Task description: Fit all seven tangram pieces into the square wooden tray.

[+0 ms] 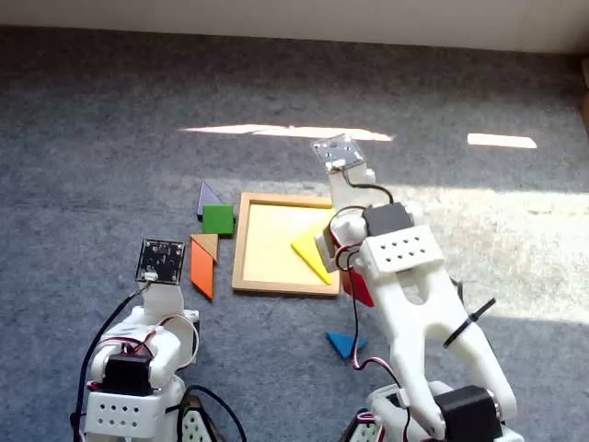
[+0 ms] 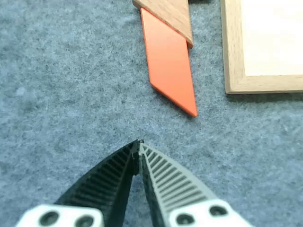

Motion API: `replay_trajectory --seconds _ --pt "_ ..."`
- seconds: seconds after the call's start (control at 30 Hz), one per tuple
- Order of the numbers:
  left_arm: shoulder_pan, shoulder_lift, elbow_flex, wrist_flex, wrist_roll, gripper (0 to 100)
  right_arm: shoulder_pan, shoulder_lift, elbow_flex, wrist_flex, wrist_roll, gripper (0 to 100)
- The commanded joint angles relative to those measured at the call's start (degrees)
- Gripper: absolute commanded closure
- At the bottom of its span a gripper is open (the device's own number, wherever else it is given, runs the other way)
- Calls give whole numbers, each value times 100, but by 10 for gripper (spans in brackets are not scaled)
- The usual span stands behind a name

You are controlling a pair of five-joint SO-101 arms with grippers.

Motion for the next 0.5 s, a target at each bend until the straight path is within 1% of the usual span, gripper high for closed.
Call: replay_trajectory --seconds 0.0,0.3,0.43,0.47 --pt "40 -180 110 26 -53 994 -286 180 -505 -514 9 993" --pt "40 -180 110 26 -53 994 -1051 1103 -884 -1516 18 993" --pt "40 -180 110 26 -53 994 -1165 1657 -1253 -1692 62 993" --pt "40 -180 110 26 -53 994 -1156 1780 -1393 -1710 167 993"
